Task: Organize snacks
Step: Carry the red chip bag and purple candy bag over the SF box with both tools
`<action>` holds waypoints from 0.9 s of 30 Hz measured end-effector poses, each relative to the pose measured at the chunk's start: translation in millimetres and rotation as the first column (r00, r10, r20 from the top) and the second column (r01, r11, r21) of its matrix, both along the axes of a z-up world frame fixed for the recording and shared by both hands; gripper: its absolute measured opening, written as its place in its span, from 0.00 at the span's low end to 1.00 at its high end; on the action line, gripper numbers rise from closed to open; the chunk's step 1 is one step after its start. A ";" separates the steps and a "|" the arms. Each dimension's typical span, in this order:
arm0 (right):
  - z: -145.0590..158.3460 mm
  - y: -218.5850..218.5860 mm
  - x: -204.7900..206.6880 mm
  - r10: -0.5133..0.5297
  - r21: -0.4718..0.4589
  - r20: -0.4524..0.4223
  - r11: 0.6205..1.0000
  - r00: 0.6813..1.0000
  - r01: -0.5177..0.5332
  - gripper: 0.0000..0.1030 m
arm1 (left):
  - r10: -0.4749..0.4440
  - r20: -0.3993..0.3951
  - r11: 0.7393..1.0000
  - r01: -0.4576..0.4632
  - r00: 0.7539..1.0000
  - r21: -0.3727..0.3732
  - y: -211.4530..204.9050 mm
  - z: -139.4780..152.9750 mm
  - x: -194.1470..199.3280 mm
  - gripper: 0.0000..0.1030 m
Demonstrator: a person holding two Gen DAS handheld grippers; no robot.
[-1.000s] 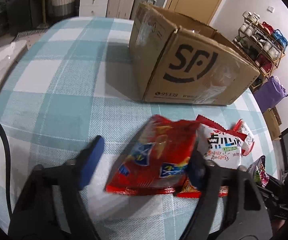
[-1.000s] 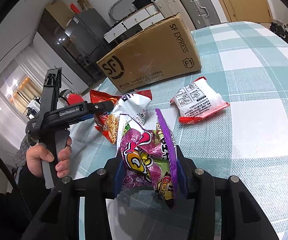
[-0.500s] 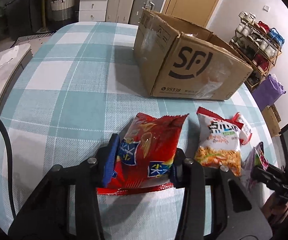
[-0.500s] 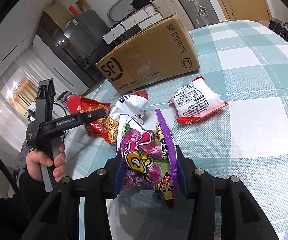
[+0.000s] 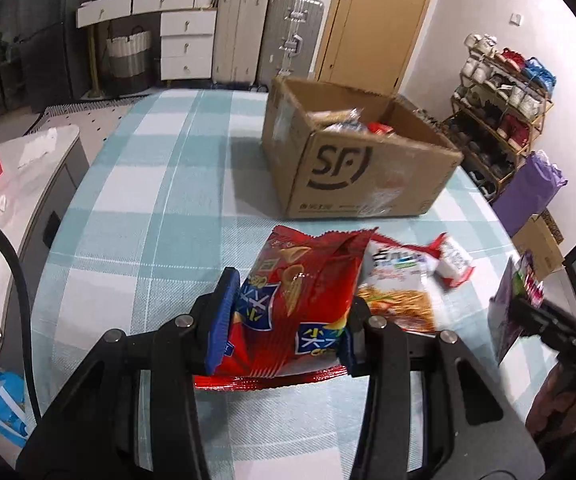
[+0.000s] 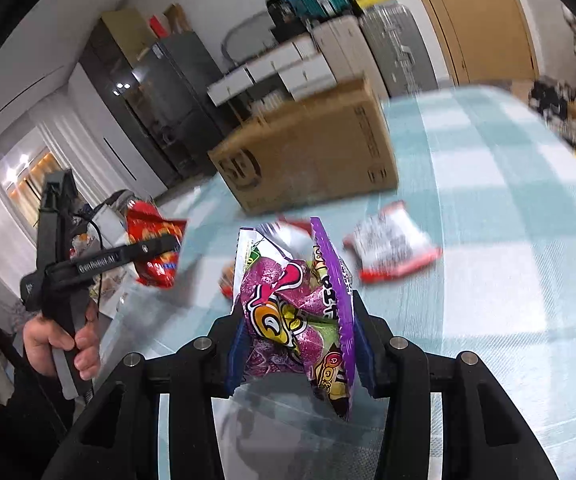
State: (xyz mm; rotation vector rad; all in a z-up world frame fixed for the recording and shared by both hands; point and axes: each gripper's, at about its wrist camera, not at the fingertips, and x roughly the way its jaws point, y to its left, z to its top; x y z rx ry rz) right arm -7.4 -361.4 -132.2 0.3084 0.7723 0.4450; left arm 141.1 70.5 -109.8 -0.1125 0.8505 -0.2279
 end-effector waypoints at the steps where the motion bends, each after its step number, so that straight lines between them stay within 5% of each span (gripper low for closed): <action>1: 9.5 0.0 -1.7 0.004 0.001 0.019 1.000 1.000 -0.004 0.43 | -0.007 0.007 1.000 0.007 1.000 -0.003 -1.1 5.0 -2.2 0.39; 17: 175.4 -30.0 6.0 -0.054 0.180 0.275 0.984 0.960 0.004 0.43 | -0.092 0.168 0.992 0.106 0.981 -0.074 -15.6 133.8 -30.9 0.39; 21: 225.5 -22.2 9.2 -0.046 0.151 0.372 0.989 0.927 -0.012 0.43 | -0.132 0.202 0.986 0.150 0.970 -0.074 -28.8 172.1 -26.3 0.39; 27: 267.1 -4.4 38.6 -0.004 0.120 0.390 0.992 0.921 -0.046 0.43 | -0.147 0.246 0.986 0.163 0.958 -0.046 -51.4 219.5 -2.4 0.39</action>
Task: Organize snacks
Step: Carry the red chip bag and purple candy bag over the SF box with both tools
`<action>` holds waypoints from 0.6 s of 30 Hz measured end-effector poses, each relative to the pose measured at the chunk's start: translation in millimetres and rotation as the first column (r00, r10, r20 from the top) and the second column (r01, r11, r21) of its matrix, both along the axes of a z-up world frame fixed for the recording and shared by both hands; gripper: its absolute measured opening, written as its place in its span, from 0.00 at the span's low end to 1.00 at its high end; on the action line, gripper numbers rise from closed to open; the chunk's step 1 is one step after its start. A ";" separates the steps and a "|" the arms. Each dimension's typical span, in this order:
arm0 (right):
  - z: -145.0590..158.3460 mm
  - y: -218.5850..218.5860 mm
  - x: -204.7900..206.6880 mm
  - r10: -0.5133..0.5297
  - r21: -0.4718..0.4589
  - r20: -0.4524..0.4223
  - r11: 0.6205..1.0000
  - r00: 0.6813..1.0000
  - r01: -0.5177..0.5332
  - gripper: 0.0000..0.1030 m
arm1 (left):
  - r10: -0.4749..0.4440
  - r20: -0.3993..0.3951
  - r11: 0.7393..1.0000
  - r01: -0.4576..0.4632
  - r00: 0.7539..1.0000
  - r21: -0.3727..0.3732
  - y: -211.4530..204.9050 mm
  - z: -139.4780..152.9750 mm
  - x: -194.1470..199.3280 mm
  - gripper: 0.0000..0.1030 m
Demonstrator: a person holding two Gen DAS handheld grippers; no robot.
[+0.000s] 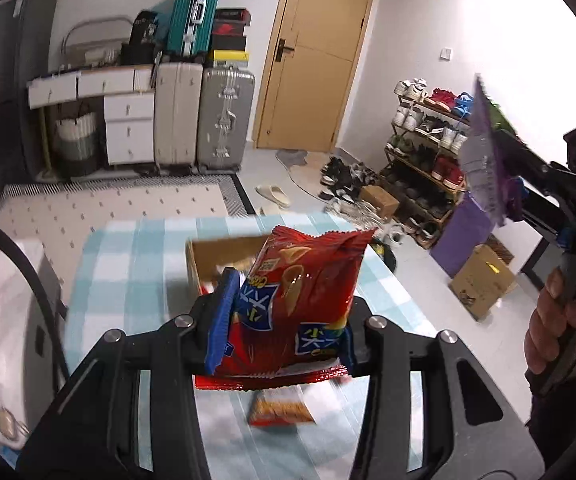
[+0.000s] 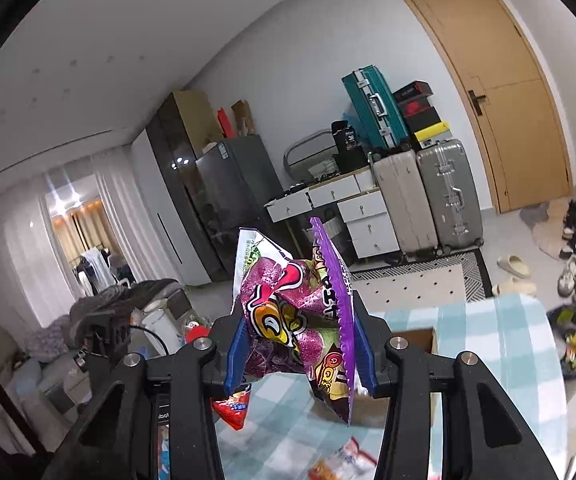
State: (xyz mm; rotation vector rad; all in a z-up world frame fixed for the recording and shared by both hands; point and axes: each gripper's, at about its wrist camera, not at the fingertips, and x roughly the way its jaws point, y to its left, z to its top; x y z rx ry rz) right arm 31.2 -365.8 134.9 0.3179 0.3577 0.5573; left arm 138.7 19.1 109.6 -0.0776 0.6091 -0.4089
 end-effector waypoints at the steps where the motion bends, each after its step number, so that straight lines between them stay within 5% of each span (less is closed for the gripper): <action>1: 3.7 2.8 6.7 0.004 -0.002 -0.003 1.000 1.000 -0.004 0.43 | 0.006 0.006 1.000 -0.006 1.000 0.003 -4.9 7.1 6.0 0.39; 10: 0.9 16.7 93.6 -0.028 -0.078 -0.094 0.997 0.995 0.021 0.43 | 0.022 -0.030 1.000 -0.023 0.999 -0.010 -42.0 41.7 85.4 0.39; 18: -44.3 17.4 162.8 -0.057 -0.162 -0.176 0.986 0.983 0.028 0.43 | 0.049 -0.147 0.998 -0.043 0.988 0.039 -59.1 -5.1 166.6 0.39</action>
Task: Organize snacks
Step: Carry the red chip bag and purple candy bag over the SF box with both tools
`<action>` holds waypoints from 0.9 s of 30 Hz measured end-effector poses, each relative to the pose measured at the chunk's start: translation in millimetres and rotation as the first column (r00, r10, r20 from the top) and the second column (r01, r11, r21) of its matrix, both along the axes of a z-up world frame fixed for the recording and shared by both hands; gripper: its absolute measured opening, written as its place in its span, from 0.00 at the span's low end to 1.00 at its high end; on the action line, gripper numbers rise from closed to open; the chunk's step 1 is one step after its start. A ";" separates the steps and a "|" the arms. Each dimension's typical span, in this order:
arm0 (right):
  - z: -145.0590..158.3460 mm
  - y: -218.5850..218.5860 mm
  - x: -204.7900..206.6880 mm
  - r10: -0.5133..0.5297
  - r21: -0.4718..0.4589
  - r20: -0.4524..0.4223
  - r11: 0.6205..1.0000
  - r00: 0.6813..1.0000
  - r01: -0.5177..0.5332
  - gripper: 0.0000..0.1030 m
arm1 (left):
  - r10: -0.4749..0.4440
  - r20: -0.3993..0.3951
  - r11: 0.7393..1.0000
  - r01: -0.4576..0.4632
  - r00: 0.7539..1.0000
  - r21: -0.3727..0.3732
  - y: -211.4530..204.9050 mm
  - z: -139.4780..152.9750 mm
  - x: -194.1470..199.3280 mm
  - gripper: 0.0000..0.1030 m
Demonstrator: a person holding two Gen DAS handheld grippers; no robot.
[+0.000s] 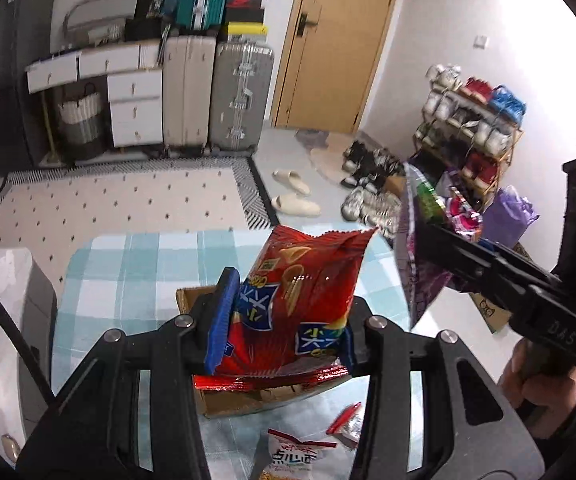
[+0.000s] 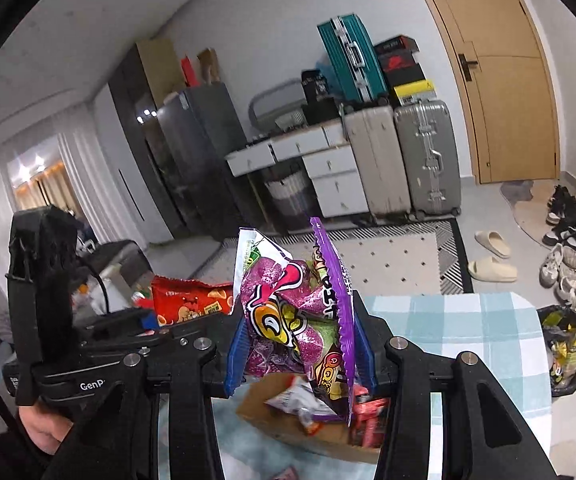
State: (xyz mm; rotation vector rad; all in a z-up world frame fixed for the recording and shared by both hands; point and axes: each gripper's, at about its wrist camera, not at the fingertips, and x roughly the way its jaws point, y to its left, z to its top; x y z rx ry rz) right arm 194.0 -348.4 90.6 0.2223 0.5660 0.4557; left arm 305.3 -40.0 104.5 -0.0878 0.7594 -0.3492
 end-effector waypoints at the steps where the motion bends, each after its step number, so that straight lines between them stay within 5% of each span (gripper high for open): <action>1: -6.8 -2.0 8.3 -0.001 0.004 -0.012 1.000 1.000 0.001 0.43 | 0.004 -0.016 1.000 -0.004 1.000 0.003 0.1 -8.7 7.8 0.39; 12: -78.6 -2.5 65.7 0.013 -0.029 -0.123 0.999 0.992 -0.016 0.43 | -0.009 -0.147 1.000 0.010 0.989 0.009 -2.7 -97.8 69.6 0.39; 27: -146.7 0.8 102.1 0.017 -0.080 -0.223 0.996 0.975 -0.036 0.43 | -0.022 -0.218 0.998 0.033 0.976 0.048 -3.6 -156.4 108.2 0.40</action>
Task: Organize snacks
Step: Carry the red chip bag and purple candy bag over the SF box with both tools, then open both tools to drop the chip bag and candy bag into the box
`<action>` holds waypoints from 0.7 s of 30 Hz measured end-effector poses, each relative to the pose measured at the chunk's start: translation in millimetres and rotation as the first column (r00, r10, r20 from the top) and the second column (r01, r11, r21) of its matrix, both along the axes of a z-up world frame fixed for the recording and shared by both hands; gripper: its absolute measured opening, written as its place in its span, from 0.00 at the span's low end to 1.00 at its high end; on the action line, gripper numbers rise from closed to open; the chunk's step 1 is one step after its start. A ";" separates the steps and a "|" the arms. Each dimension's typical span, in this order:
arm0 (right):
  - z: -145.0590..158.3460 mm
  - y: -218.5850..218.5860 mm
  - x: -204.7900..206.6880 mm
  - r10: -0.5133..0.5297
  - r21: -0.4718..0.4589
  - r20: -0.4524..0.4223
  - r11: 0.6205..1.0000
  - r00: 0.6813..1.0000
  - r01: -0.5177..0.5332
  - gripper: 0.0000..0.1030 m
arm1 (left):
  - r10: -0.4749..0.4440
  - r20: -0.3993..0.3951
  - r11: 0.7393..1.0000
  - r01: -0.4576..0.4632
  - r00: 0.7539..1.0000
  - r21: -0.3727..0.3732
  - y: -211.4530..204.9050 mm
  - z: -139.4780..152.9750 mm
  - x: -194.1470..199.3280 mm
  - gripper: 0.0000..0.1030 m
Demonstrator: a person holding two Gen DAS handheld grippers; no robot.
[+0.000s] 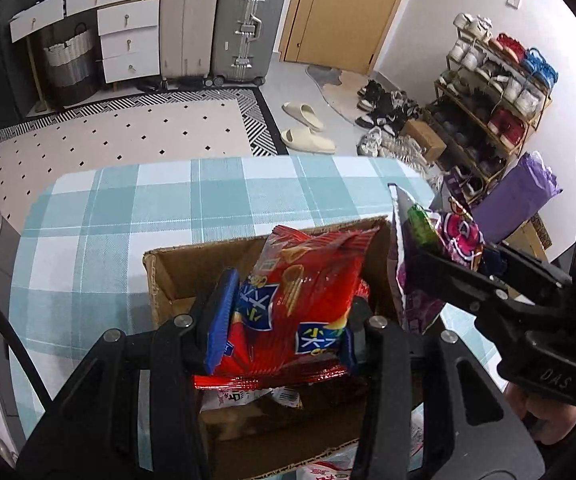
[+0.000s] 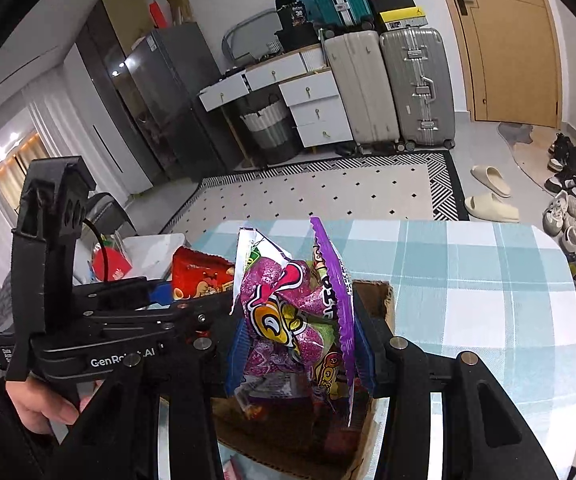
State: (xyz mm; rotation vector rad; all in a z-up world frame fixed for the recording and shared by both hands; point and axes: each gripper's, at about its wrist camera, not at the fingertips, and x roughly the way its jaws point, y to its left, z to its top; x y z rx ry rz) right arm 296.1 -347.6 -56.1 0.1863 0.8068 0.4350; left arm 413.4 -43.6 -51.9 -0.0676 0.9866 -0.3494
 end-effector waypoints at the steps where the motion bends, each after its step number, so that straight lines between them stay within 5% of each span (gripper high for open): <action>1: -1.6 0.4 1.8 -0.001 -0.005 -0.005 1.000 1.000 0.001 0.43 | 0.000 -0.005 1.000 0.000 1.000 -0.001 0.1 -2.5 1.4 0.40; 8: -5.4 9.9 2.4 0.002 -0.069 -0.006 0.998 1.000 -0.003 0.50 | 0.037 -0.017 0.998 -0.035 0.999 0.060 1.7 -8.0 2.5 0.45; 11: -4.5 9.1 0.5 0.003 -0.057 -0.009 0.998 1.000 -0.004 0.52 | 0.031 -0.009 0.998 -0.031 0.999 0.056 2.9 -3.2 -3.0 0.55; 21: 14.7 1.1 -19.9 -0.011 -0.043 0.033 0.999 0.999 0.013 0.52 | 0.045 0.039 0.997 -0.047 0.998 0.059 13.7 25.7 -36.2 0.63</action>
